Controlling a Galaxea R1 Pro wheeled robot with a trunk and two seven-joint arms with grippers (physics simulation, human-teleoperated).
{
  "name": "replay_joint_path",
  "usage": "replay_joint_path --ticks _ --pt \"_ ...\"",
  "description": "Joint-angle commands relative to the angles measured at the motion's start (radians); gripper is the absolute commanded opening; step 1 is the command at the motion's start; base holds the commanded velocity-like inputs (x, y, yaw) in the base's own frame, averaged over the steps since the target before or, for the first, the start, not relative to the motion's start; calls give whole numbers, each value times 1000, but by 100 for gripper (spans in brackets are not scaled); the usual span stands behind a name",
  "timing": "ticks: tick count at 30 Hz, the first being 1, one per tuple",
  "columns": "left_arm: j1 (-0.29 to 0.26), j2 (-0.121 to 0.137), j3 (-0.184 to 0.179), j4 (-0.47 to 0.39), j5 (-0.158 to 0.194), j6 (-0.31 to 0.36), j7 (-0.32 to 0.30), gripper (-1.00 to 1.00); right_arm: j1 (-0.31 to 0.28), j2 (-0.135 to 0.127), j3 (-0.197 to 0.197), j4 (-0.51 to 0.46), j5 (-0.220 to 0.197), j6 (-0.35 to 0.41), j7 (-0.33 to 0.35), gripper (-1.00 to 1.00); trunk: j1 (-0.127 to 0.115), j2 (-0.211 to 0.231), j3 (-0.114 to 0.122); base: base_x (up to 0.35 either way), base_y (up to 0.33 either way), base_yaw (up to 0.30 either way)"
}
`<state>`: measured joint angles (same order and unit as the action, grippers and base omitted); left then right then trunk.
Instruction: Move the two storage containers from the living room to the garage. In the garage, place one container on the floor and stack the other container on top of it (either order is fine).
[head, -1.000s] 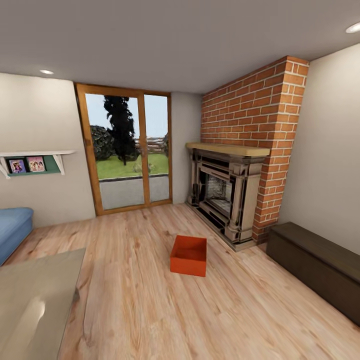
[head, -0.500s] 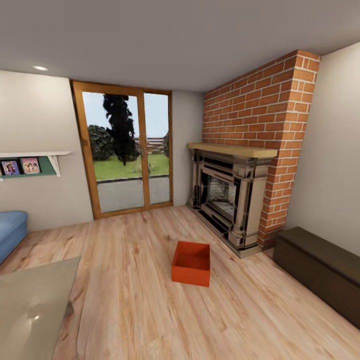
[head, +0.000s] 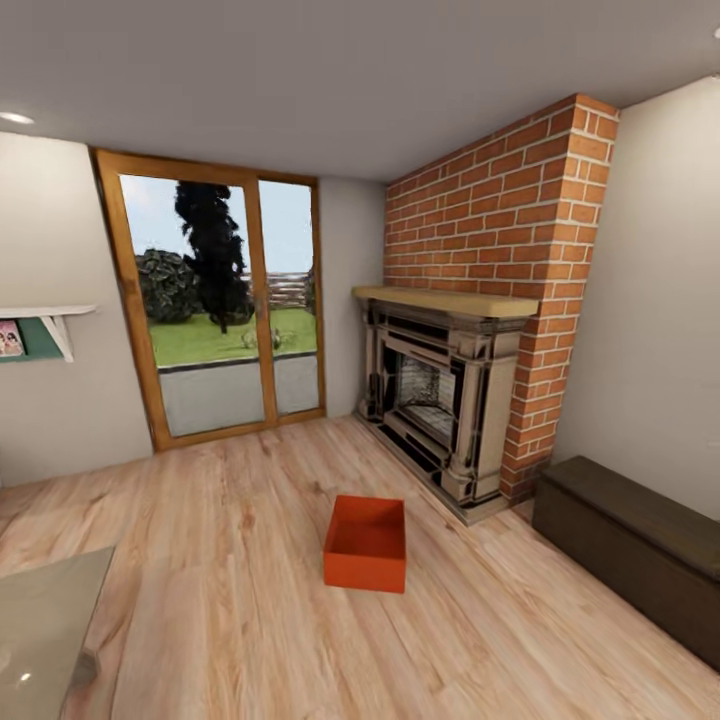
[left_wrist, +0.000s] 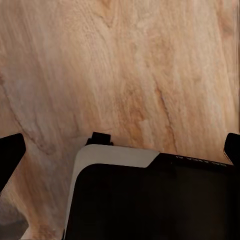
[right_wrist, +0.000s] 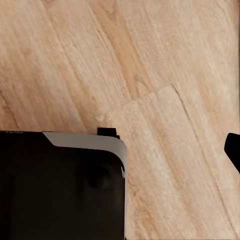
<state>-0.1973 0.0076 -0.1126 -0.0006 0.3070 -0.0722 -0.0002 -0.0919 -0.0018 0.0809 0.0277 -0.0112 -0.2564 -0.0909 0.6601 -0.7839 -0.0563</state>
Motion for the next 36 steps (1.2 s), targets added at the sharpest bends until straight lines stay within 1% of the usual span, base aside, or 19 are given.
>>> replay_joint_path --ticks 1,5,9,36 --pt "-1 0 -9 1 9 -3 0 100 -2 0 8 3 -1 -4 -4 100 1 -1 -2 323 0 -240" --pt "-1 0 -9 1 9 -3 0 100 -1 0 8 3 -1 -4 -4 100 1 -1 -2 323 0 -230" --pt "-1 0 -9 1 9 -3 0 100 -1 1 9 3 -1 -4 -4 100 1 -1 -2 323 0 -108" --pt "-1 0 -9 1 9 -2 0 100 -2 -4 12 3 0 -4 5 100 1 -1 -2 323 8 -5"
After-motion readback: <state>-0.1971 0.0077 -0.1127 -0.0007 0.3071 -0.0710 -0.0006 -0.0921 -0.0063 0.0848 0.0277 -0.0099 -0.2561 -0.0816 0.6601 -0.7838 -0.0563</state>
